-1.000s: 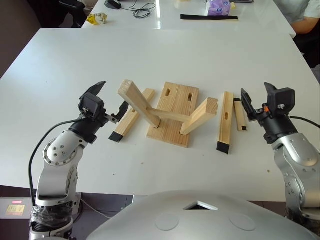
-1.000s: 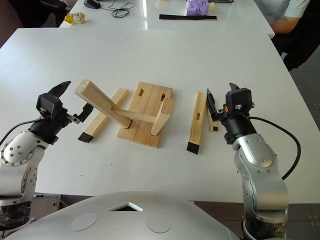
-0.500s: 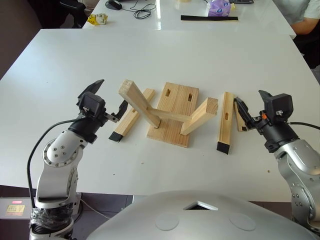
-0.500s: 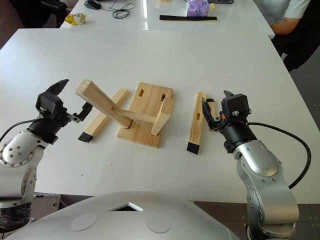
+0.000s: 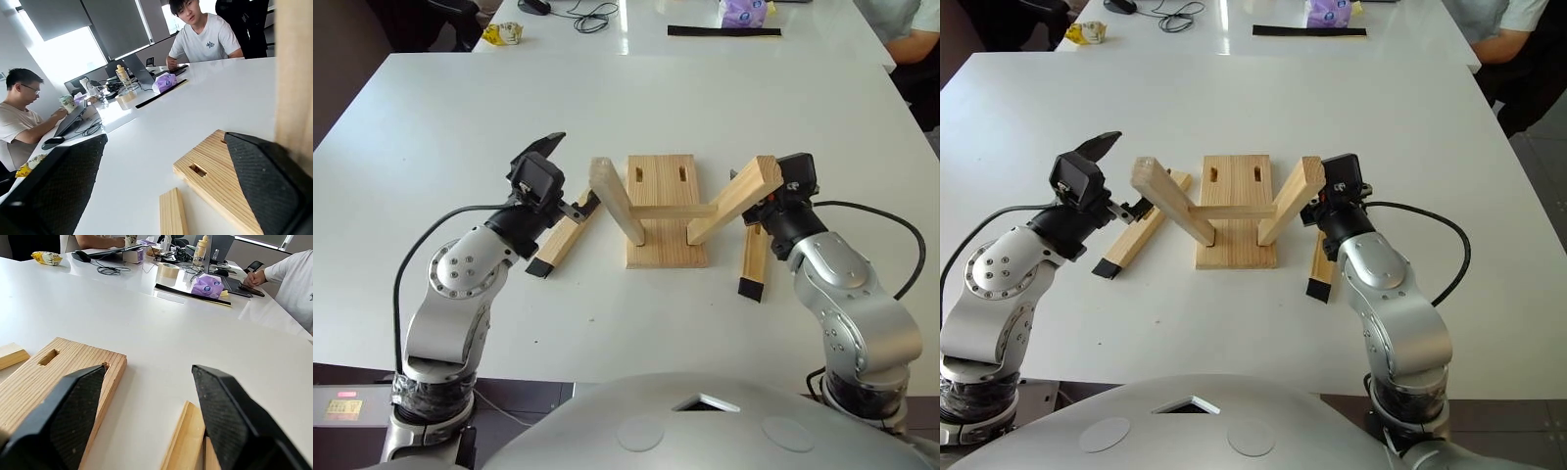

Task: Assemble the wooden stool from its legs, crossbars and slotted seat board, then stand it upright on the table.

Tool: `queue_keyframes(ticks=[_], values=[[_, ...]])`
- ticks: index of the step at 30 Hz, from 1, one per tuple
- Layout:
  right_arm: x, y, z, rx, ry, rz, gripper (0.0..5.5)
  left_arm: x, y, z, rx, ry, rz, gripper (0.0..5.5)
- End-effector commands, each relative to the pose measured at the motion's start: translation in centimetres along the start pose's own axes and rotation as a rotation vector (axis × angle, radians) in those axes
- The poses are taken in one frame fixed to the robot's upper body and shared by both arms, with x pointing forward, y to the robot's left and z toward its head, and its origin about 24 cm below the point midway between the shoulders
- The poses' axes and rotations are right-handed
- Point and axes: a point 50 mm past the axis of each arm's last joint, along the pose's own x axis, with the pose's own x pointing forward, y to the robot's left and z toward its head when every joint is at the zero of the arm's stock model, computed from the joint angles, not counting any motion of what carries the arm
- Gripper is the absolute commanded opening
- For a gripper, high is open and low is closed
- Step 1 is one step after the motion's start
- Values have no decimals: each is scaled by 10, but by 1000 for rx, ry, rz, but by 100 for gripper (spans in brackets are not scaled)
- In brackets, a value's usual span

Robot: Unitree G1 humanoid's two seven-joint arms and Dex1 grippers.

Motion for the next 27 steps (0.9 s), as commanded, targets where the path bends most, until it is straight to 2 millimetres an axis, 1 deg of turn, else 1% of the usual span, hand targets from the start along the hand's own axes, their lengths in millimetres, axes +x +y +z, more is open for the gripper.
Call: queue_keyframes(ticks=[1,6,12,14,16,17,19,21,23,25,27], values=[[7,16,12,-16,-87,201,329,7,-34,0,-45,-55,-244,447],[10,1,-16,-49,7,173,329,8,-30,-15,-43,-15,-210,447],[8,-5,-27,-36,32,140,329,4,-23,-27,-29,22,-187,447],[5,-10,-31,-26,44,123,329,0,-21,-32,-24,44,-190,447],[-2,-17,-34,-13,69,151,329,-3,-20,-36,-15,69,-210,447],[-9,-19,-36,-11,105,224,329,-4,-19,-38,-1,78,-221,447],[-28,-27,-38,-59,173,429,329,-7,-16,-42,27,104,-251,447],[-42,-36,-34,-97,229,612,329,-11,-13,-47,73,129,-281,447],[-46,-43,-25,-93,246,728,329,-14,-11,-53,120,150,-306,447],[-47,-46,-17,-92,239,791,329,-16,-10,-57,141,163,-326,447],[-45,-38,-9,-73,206,862,329,-18,-7,-62,166,181,-336,447]])
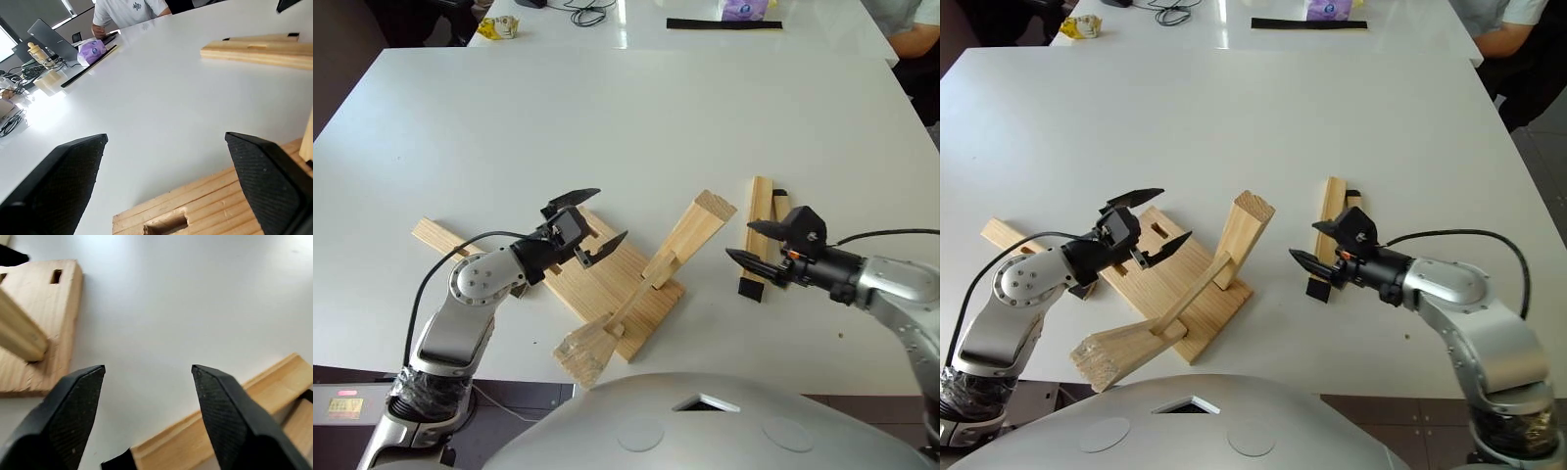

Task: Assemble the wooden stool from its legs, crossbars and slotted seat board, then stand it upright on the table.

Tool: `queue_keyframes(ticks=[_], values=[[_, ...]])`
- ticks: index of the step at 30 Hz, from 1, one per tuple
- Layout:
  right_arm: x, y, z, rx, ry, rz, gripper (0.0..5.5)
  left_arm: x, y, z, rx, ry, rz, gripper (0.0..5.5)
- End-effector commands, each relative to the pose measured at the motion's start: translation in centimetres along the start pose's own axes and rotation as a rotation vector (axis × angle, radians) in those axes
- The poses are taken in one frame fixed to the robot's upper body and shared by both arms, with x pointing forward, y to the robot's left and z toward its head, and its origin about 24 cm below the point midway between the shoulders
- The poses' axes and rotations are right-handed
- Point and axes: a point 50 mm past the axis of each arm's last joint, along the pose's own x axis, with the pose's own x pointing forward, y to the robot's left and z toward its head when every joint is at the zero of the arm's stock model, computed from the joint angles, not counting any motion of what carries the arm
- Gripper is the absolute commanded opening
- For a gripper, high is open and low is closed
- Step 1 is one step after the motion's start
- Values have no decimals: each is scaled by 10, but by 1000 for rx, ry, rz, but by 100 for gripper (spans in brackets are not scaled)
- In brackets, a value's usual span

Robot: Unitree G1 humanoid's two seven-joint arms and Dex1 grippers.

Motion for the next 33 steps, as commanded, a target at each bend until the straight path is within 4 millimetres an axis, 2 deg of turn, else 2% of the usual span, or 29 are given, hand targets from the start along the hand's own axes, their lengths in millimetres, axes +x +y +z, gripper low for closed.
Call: queue_keyframes(ticks=[1,6,10,14,19,25,28,33], values=[[6,8,20,-19,-62,134,329,-6,4,-11,62,52,-36,447],[28,33,22,10,-92,246,329,-8,8,-14,143,63,-92,447],[45,52,6,4,-6,307,329,-7,13,-14,163,52,-105,447],[69,53,-10,-23,47,257,329,-5,6,-14,158,38,-120,447],[95,41,-25,-58,71,75,329,-4,1,-14,145,28,-131,447],[89,29,-40,-171,137,22,329,-4,3,-14,139,27,-128,447],[88,15,-35,-253,144,0,329,-2,3,-13,135,25,-120,447],[98,-16,-17,-375,122,-48,329,2,0,-13,125,14,-115,447]])
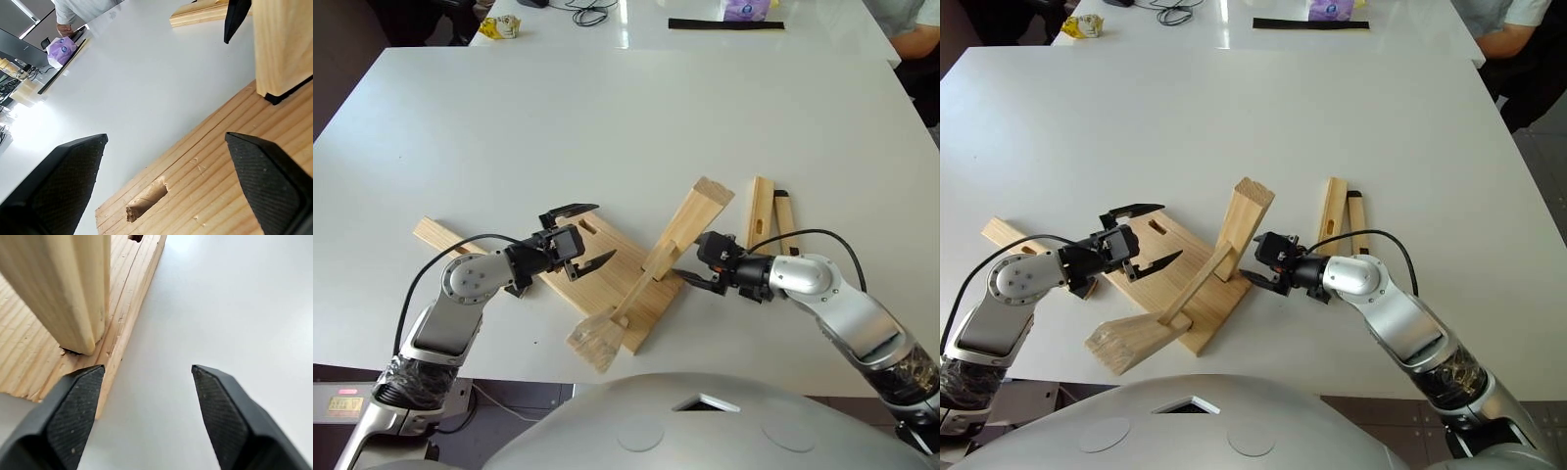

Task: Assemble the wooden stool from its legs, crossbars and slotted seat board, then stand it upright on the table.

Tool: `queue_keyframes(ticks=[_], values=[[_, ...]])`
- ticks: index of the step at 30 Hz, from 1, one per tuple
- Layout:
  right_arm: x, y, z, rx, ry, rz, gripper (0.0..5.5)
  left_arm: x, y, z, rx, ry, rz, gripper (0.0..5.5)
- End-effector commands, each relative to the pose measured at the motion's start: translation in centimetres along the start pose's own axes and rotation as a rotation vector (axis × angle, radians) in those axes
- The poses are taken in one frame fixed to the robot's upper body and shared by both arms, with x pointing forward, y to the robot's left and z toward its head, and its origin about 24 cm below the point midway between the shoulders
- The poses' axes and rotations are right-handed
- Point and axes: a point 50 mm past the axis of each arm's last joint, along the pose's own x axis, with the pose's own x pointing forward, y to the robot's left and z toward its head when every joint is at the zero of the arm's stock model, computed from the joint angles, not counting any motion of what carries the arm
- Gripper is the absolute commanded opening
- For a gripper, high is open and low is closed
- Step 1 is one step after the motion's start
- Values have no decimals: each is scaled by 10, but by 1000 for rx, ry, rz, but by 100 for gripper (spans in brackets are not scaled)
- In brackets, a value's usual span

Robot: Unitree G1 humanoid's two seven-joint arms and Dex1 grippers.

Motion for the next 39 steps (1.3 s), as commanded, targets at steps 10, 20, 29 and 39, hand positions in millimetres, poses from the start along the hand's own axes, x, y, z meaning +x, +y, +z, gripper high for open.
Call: queue_keyframes(ticks=[10,20,29,39], values=[[24,-84,-14,-225,101,-306,329,11,0,4,-12,-22,-6,447],[-3,-122,-3,-104,-67,-616,329,14,8,12,-75,-59,39,447],[-101,-83,10,149,-117,-395,329,14,93,37,-62,-161,326,447],[-90,-29,40,343,-275,168,329,73,98,-6,119,-44,155,447]])
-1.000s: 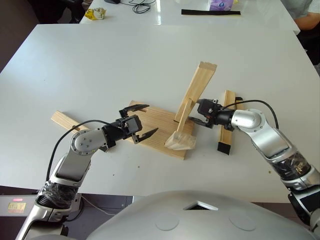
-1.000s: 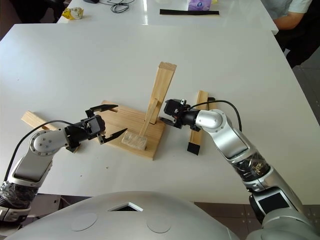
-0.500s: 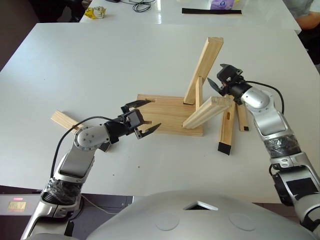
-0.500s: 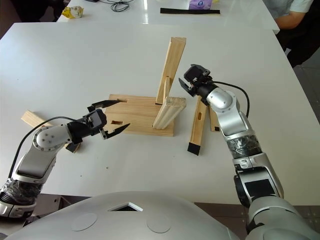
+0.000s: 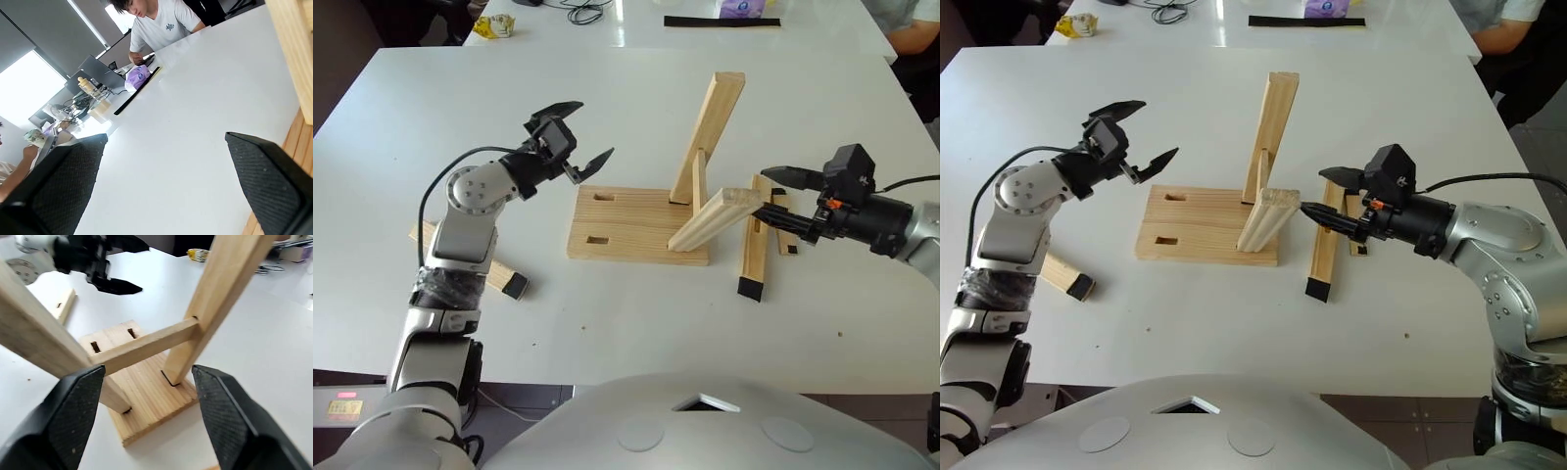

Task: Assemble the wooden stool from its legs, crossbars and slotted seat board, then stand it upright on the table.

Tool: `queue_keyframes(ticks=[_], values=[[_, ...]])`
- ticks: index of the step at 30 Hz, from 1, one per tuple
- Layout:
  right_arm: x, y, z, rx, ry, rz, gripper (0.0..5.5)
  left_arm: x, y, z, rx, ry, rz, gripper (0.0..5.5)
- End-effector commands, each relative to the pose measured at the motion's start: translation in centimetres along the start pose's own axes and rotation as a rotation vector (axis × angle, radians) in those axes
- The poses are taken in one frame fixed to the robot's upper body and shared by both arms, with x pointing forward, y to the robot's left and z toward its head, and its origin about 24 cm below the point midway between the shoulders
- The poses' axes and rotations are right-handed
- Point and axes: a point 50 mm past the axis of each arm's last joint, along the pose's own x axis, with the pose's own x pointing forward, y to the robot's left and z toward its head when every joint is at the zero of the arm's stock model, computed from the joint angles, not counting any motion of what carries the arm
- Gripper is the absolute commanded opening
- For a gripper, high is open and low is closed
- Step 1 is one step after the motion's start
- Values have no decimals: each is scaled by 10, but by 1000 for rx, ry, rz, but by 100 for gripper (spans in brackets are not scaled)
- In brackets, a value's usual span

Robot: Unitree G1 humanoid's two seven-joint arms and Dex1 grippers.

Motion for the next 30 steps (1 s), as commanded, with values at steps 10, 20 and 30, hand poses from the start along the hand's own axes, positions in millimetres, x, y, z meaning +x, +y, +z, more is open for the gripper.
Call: queue_keyframes(ticks=[10,20,30], values=[[30,51,-41,182,186,415,329,55,-6,-25,123,44,-115,447],[68,60,-88,51,383,311,329,20,-43,-64,135,129,-294,447],[74,21,-94,55,364,-40,329,-9,-42,-79,76,180,-278,447]])
